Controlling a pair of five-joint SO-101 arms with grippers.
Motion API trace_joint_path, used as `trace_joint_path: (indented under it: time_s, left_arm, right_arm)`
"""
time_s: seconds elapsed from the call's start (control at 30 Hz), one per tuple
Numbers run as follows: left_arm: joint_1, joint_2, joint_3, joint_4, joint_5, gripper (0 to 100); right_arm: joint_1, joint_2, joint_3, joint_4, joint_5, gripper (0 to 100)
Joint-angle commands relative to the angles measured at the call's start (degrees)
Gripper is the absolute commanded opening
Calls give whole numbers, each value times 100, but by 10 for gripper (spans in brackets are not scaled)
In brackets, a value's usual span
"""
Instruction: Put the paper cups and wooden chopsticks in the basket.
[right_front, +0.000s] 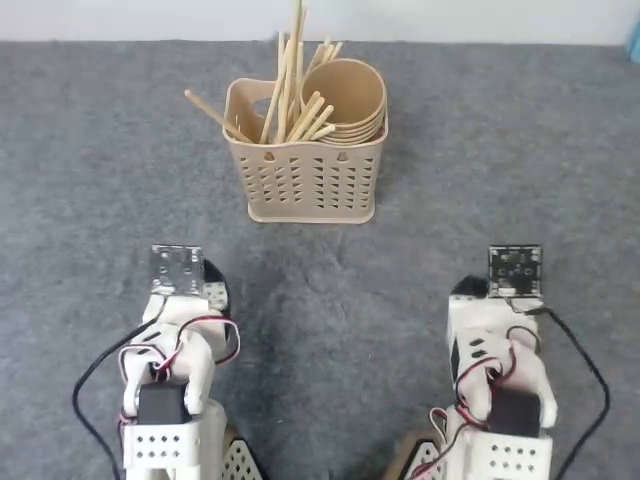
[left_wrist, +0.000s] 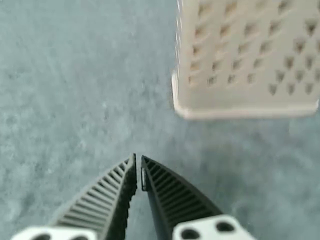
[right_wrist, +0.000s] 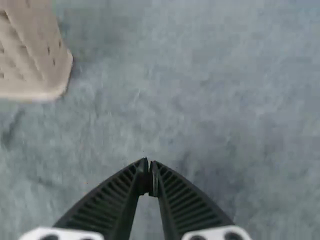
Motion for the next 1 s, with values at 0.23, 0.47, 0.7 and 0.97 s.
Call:
trace_joint_path:
  time_s: [0.23, 0.47, 0.7, 0.97]
  left_arm:
    - [-35, -97, -48, 897, -1073, 12]
    - [-9, -105, -48, 1363, -668, 12]
    - [-44, -105, -48, 1635, -624, 12]
    - [-26, -105, -48, 1635, -624, 12]
  right_arm:
    - [-277, -110, 484, 1341, 105, 6]
    - [251, -110, 844, 1174, 105, 6]
    - [233, -110, 853, 1174, 105, 6]
    - [233, -110, 853, 1174, 114, 6]
